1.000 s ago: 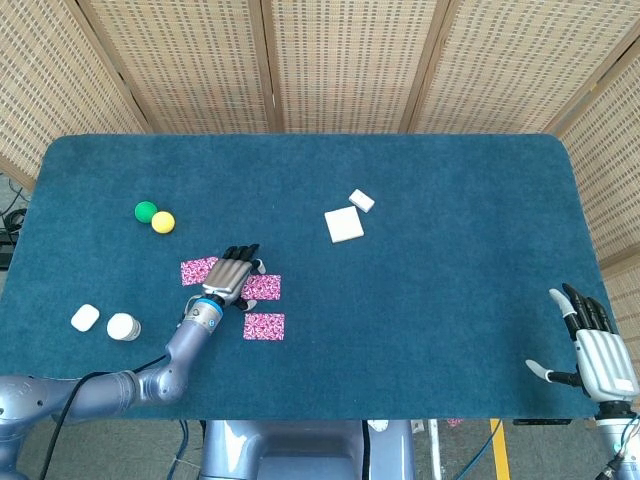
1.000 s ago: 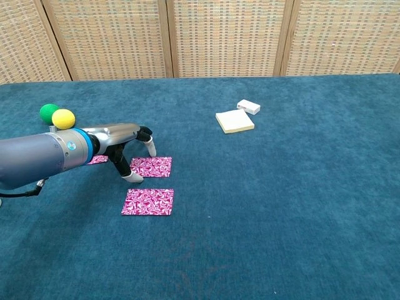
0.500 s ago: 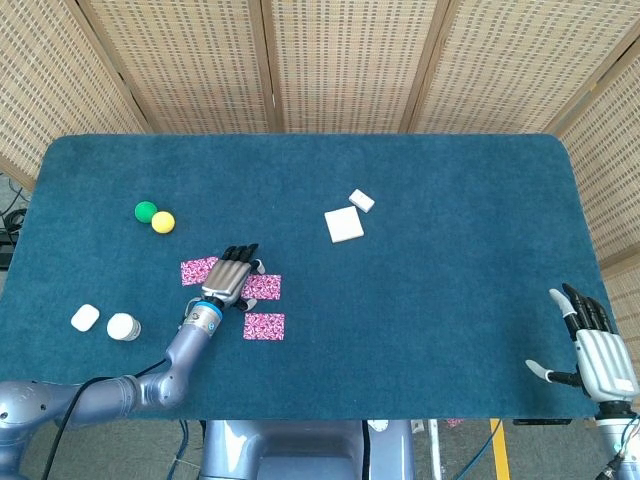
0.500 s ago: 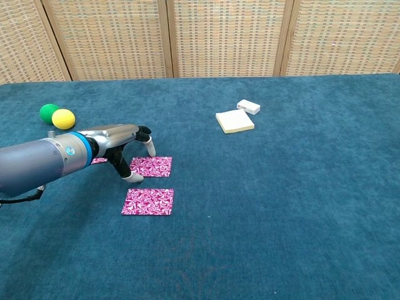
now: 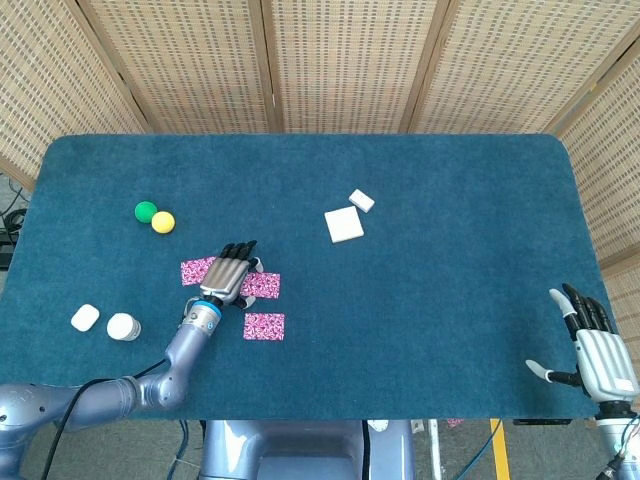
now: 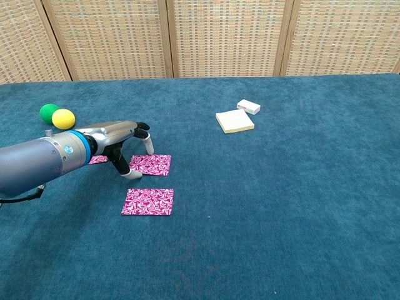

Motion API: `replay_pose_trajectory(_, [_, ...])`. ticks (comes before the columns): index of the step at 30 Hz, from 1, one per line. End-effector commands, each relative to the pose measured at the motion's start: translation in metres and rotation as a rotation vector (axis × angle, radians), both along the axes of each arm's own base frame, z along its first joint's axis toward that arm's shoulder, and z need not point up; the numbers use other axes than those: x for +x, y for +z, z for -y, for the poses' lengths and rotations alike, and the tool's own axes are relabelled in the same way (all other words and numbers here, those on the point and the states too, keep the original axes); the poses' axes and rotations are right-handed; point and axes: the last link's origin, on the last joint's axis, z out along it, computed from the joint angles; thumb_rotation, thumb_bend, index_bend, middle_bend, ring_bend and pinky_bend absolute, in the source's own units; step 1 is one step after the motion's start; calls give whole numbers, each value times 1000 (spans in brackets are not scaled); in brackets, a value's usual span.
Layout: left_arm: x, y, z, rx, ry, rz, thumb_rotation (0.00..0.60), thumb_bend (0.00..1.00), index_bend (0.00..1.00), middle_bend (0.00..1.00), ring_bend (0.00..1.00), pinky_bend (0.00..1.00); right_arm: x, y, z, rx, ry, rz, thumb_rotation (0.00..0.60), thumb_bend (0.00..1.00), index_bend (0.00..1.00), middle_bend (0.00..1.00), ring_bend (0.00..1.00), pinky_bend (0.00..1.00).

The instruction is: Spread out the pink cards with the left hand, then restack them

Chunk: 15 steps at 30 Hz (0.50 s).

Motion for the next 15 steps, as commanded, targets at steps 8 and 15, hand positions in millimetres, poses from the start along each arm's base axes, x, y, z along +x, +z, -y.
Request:
replay_pose_trajectory(8, [0,3,-1,3,1,7,600,304,676,0,0,0,0,0,0,0,0,-1,600,1,0,0,0,0])
replay_pose_trajectory(15, [0,9,-3,13,3,10,600,300,676,0,0,0,0,0,0,2,0,-3,600,2,0,0,0,0])
